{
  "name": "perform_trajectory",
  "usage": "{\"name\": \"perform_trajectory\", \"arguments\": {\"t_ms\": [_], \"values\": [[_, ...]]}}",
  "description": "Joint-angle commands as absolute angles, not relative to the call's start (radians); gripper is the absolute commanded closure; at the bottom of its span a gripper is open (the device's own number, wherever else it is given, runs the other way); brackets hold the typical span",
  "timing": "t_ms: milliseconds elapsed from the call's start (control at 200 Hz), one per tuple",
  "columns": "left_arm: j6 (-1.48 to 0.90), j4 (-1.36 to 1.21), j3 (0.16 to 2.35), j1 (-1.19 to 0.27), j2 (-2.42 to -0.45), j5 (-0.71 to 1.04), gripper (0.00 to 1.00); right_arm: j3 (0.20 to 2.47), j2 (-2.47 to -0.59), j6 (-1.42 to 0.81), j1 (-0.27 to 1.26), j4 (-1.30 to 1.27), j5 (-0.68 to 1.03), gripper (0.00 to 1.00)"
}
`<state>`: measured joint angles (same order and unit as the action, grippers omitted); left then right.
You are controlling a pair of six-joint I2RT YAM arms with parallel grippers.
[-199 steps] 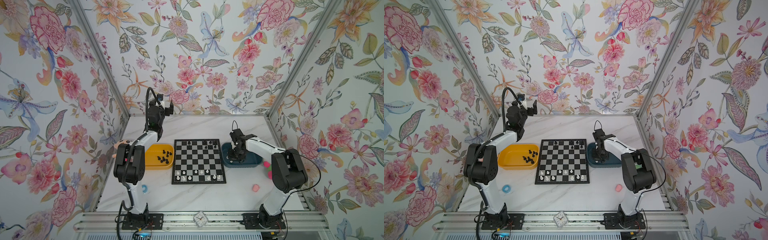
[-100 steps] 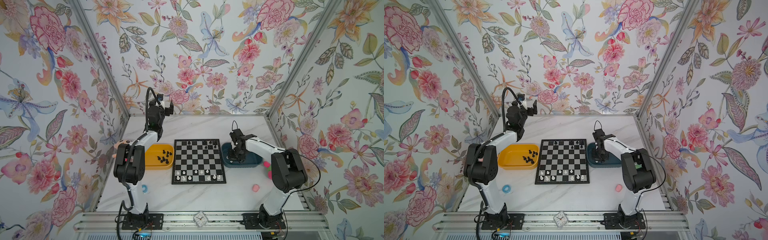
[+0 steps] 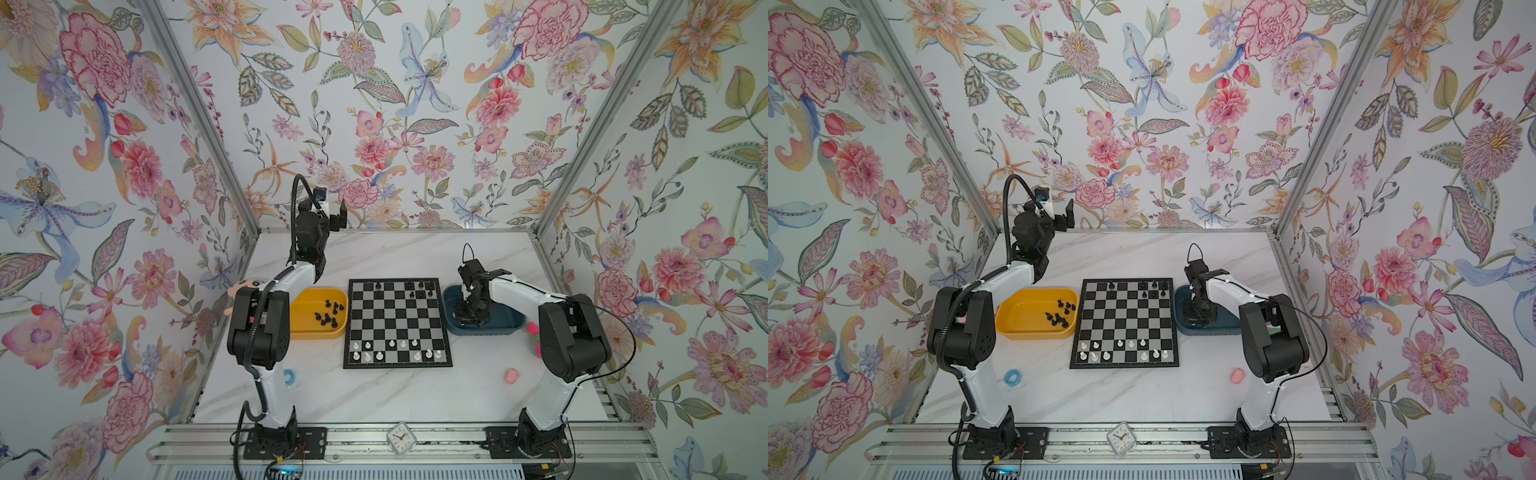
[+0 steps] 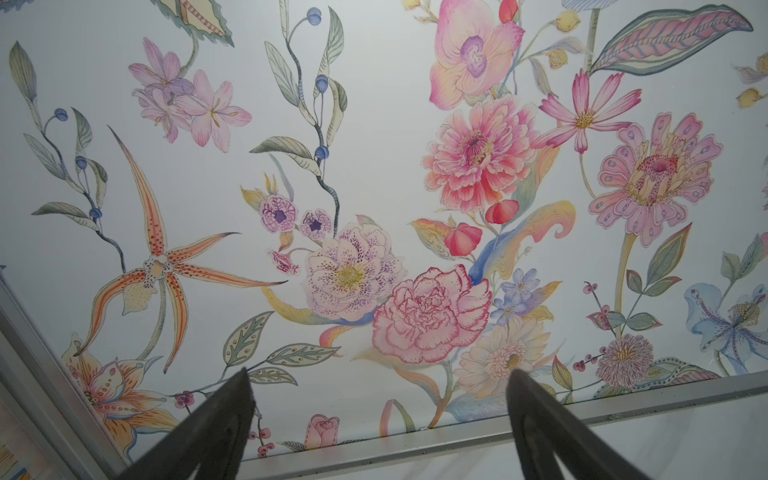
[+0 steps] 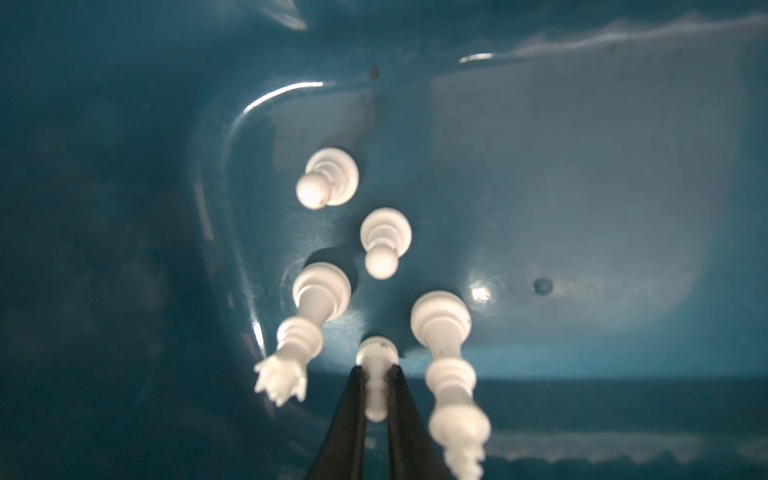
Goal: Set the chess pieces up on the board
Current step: 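Lower the right gripper and grasp a white pawn in the teal tray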
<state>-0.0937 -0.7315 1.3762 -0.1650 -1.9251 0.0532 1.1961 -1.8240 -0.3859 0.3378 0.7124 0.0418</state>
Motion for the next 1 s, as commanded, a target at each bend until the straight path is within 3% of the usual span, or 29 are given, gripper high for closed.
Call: {"name": "perform_trajectory", "arguments": {"t_ms": [0, 255, 996], "values": [[-0.104, -0.762, 1.389, -0.172, -1.947, 0.078, 0.04, 1.193, -1.833, -0.402, 0.336, 0.715, 0.038, 0.92], [-0.107, -0.774, 1.379, -0.172, -1.941, 0.086, 0.04, 1.189, -1.806, -0.407, 0.339, 0.719, 0.022, 1.00], [-0.143, -0.830, 1.348, -0.172, -1.931, 0.117, 0.04, 1.242, -1.732, -0.412, 0.370, 0.810, -0.023, 1.00]]}}
